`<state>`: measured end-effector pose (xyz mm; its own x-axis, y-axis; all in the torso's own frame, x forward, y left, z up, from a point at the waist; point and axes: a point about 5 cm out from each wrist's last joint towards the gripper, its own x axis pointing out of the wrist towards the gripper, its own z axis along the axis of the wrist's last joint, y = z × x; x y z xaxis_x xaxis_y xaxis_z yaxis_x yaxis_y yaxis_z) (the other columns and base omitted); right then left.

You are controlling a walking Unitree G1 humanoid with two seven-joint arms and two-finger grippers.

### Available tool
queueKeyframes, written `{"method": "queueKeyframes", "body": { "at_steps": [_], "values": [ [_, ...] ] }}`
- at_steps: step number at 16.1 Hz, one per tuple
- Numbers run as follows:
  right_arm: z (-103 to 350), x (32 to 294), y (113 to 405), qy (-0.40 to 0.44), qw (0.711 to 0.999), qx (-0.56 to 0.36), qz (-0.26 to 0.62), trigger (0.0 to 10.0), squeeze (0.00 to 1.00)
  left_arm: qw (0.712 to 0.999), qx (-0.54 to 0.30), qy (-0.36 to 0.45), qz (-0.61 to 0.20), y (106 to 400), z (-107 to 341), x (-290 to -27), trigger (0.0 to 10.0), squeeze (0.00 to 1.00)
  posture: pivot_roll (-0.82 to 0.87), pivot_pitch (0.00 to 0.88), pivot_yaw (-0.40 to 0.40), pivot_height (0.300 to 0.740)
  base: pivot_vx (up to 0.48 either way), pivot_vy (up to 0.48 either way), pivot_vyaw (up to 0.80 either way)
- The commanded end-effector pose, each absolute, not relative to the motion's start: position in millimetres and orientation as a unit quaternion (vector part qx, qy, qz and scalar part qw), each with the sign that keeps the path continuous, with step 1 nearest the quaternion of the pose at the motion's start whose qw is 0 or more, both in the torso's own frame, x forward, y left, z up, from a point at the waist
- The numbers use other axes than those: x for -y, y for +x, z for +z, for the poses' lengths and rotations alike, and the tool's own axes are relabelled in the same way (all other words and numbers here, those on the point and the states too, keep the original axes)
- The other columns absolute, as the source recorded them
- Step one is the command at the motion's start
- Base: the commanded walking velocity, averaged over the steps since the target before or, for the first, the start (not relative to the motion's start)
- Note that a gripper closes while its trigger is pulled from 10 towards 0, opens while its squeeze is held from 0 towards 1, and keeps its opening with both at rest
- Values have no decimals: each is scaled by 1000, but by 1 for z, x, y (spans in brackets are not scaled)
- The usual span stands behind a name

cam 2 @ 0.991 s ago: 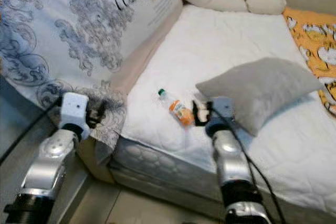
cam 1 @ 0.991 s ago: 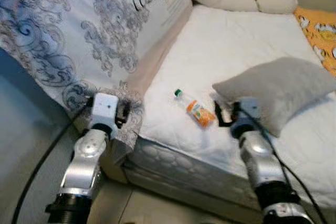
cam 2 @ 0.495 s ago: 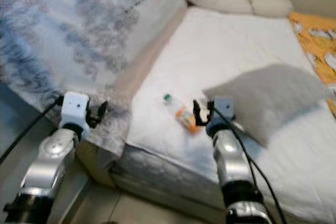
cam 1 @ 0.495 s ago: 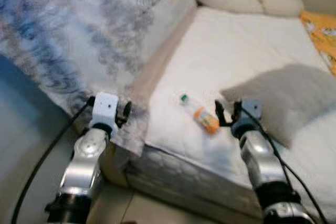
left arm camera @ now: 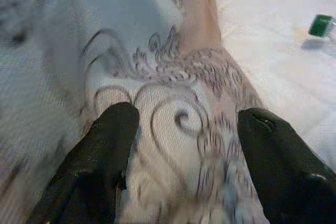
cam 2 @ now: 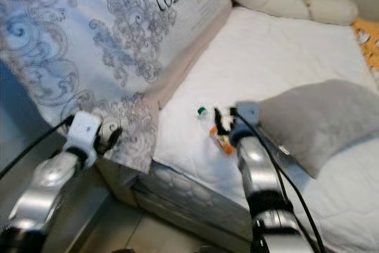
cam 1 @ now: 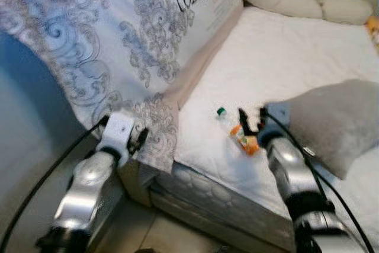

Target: Clean up the room

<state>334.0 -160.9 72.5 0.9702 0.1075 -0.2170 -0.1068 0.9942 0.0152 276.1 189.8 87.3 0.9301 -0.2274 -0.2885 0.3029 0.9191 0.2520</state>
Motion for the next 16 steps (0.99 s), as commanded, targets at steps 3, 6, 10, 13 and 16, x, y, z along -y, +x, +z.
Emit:
{"method": "queueKeyframes", "body": {
  "at_steps": [3,6,10,13,16],
  "values": [
    [57,176,341,-94,965,-229,82,10000,0,931,-161,193,-266,255,92,-189,10000,0,-34,0,-22,740,0,0,0],
    [56,192,345,-148,943,-287,81,10000,0,889,-185,198,-370,238,103,-186,10000,0,-24,0,-34,740,0,0,0],
    [59,200,349,-160,934,-312,73,10000,0,872,-175,167,-425,239,120,-170,10000,0,-27,0,-27,740,0,0,0],
    [47,209,340,-164,921,-349,58,10000,0,858,-175,166,-453,238,127,-164,10000,0,6,0,-36,740,0,0,0],
    [42,214,335,-170,919,-352,49,10000,0,847,-182,162,-472,231,132,-161,10000,0,36,0,-36,740,0,0,0]
  ]
}}
